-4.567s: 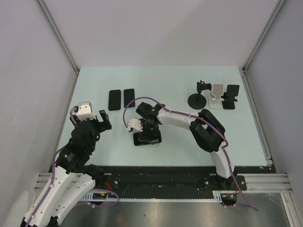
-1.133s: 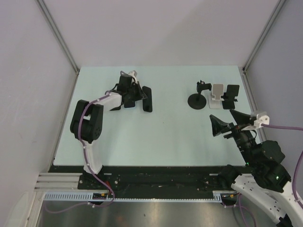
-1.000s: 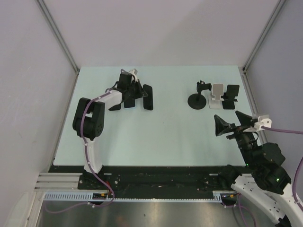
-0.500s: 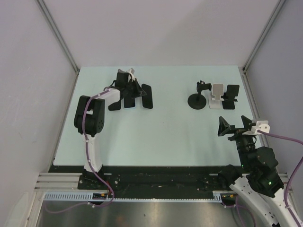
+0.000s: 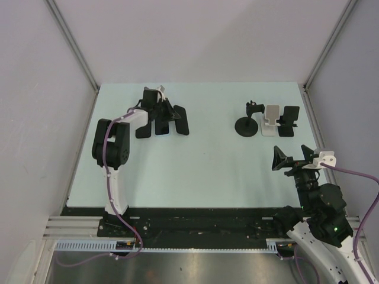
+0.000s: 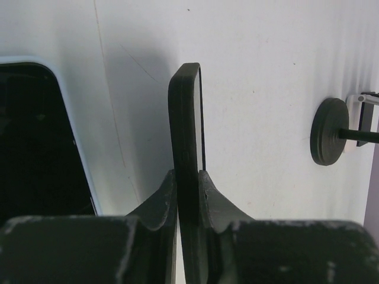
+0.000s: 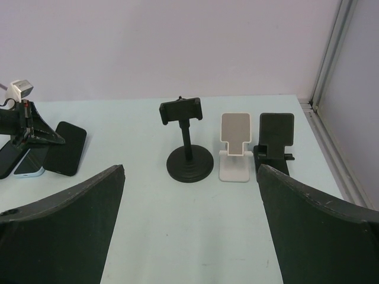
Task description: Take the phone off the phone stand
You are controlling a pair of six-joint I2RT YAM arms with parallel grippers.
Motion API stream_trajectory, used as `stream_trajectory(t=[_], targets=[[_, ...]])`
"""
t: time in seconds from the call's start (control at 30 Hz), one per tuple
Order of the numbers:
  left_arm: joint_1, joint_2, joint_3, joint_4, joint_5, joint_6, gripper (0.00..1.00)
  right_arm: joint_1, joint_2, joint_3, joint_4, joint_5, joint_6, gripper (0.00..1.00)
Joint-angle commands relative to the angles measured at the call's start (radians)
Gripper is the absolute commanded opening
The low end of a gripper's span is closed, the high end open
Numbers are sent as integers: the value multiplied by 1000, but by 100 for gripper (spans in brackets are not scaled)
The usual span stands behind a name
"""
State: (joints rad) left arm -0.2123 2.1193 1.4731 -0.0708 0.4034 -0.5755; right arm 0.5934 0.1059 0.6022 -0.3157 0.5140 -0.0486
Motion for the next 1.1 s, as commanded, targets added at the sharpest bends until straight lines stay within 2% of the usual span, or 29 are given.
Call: stream_trajectory(t=[0.0, 0.1, 0.53, 0.63, 0.9, 1.07], targets=[[45, 42, 46, -27, -118, 95, 17, -4, -14, -7, 40, -2, 0, 100], [50, 41, 44, -35, -133, 98, 18, -4, -11, -8, 40, -2, -2, 100], [54, 50, 72, -58, -150, 112, 55, -9, -12, -12, 43, -8, -4, 100], [53, 48, 75, -58, -141, 108, 59, -9, -12, -12, 44, -9, -4, 100], [33, 38, 64, -63, -140, 92, 63, -12, -17, -15, 46, -11, -4, 100], [-21, -59, 17, -64, -261, 98, 71, -14, -17, -15, 46, -12, -4, 100]])
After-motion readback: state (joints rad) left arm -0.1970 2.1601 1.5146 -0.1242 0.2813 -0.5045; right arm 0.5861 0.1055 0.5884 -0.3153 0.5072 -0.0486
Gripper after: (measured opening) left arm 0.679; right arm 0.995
